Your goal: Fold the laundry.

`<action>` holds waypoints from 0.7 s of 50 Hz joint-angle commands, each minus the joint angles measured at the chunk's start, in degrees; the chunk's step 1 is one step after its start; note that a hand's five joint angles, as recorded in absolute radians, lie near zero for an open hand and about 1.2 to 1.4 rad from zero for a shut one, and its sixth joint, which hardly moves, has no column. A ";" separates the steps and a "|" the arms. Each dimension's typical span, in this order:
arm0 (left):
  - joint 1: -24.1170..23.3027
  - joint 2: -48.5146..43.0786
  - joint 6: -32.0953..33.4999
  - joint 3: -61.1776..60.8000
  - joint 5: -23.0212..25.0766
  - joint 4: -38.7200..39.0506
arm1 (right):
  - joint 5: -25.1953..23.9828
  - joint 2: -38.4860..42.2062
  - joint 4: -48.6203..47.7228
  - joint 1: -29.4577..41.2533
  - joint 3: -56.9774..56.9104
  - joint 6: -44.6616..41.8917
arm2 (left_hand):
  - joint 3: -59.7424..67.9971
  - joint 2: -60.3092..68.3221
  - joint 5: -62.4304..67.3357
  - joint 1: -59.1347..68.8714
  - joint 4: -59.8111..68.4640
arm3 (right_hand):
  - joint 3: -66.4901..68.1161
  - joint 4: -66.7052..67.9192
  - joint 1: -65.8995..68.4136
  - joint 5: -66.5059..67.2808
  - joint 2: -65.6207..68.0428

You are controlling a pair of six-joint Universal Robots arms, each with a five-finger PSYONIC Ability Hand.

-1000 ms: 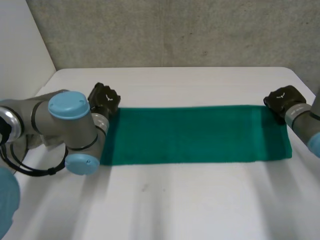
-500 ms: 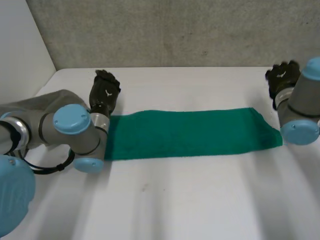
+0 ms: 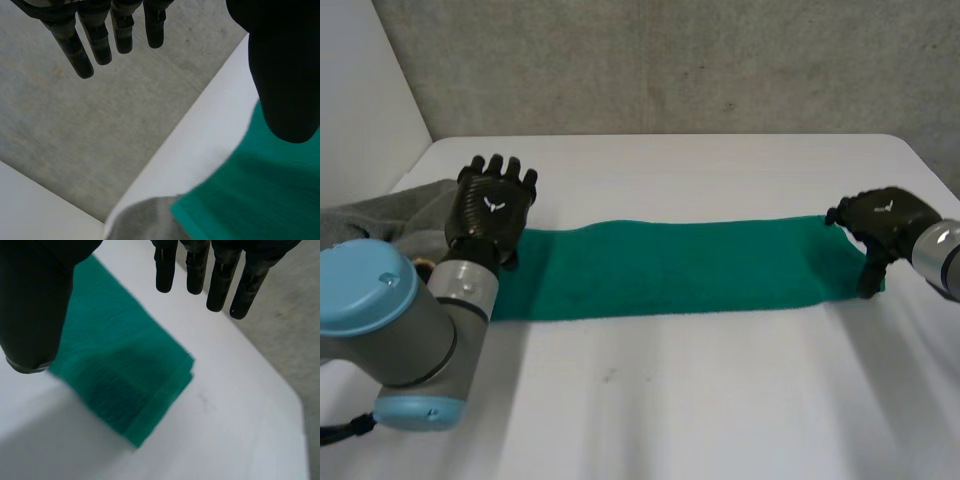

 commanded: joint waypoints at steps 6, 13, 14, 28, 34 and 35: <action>0.15 0.10 -5.70 -1.95 0.02 -2.30 | -0.97 6.23 -14.79 -2.33 5.90 -0.26 | -1.92 -1.66 -2.88 -1.11 -1.69 | 12.84 13.05 15.50 12.53 12.95; 0.15 0.01 -5.70 -2.12 0.02 -2.39 | -0.88 9.39 -16.20 -2.51 5.11 -1.92 | -1.92 -1.66 -2.88 -1.11 -1.69 | 29.04 29.26 31.71 28.74 29.16; 0.15 0.01 -5.70 -2.12 0.02 -2.39 | -0.88 9.66 -16.20 -2.60 5.11 -2.27 | -1.92 -1.66 -2.88 -1.11 -1.69 | 34.82 35.03 37.48 34.51 34.93; 0.24 0.63 -5.70 -2.74 -0.07 -3.18 | 2.72 6.59 -14.27 -13.30 6.16 -6.75 | -1.92 -1.66 -2.88 -1.11 -1.69 | 63.58 63.79 66.24 63.27 63.69; 0.33 0.89 -5.70 -2.65 -0.07 -4.15 | 3.25 4.30 -14.00 -23.77 5.29 -15.80 | -1.92 -1.66 -2.88 -1.11 -1.69 | 63.58 63.79 66.24 63.27 63.69; 0.33 0.89 -5.70 -2.65 -0.16 -4.15 | 3.25 4.21 -13.82 -24.82 5.11 -17.03 | -1.92 -1.66 -2.88 -1.11 -1.69 | 63.58 63.79 66.24 63.27 63.69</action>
